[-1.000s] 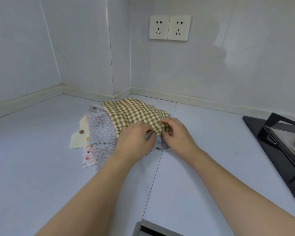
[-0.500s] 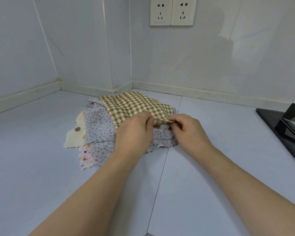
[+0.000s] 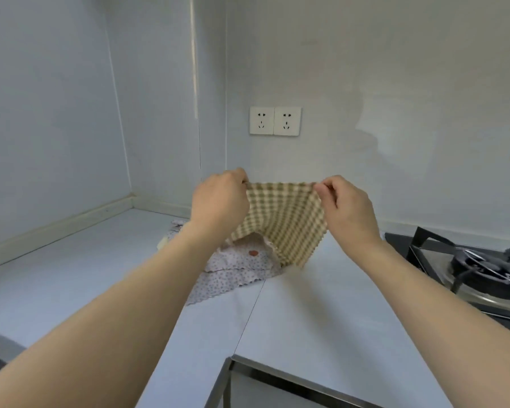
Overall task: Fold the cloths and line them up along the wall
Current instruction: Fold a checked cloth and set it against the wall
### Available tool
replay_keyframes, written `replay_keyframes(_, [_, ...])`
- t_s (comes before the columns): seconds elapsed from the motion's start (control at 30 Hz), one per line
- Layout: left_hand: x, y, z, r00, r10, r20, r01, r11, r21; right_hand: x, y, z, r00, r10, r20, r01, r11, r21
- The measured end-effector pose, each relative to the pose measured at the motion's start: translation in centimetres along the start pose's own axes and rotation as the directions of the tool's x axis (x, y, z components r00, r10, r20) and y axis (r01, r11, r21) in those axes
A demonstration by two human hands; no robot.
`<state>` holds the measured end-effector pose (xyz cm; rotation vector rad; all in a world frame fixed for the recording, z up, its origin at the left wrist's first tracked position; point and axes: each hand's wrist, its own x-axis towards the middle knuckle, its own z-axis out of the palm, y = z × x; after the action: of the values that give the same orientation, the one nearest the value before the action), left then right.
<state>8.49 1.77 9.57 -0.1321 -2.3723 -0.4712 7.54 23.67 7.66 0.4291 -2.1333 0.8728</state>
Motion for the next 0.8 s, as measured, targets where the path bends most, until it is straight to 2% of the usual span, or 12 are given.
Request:
replay_keyframes(0.17, [-0.2, 4.0, -3.4, 0.993, -0.041, 0.109, 0.061, 0.98, -0.187, -0.1, -1.5, -8.7, 0.996, 0.025, 0.081, -0.032, 0.996, 0.087])
replay_keyframes(0.37, [-1.4, 7.6, -3.4, 0.979, 0.005, 0.203, 0.03, 0.985, -0.17, -1.3, 1.4, -13.5, 0.972, 0.105, 0.212, -0.111, 0.994, 0.019])
replay_keyframes(0.63, [-3.3, 6.5, 4.3, 0.927, 0.046, 0.371, 0.001, 0.992, -0.126, -4.4, 6.9, -11.3, 0.969, 0.189, 0.159, -0.131, 0.938, -0.321])
replay_keyframes(0.8, [-4.2, 5.9, 7.8, 0.952, 0.044, 0.301, 0.005, 0.987, -0.159, -6.1, 9.6, -8.5, 0.966, 0.228, 0.126, -0.182, 0.937, -0.299])
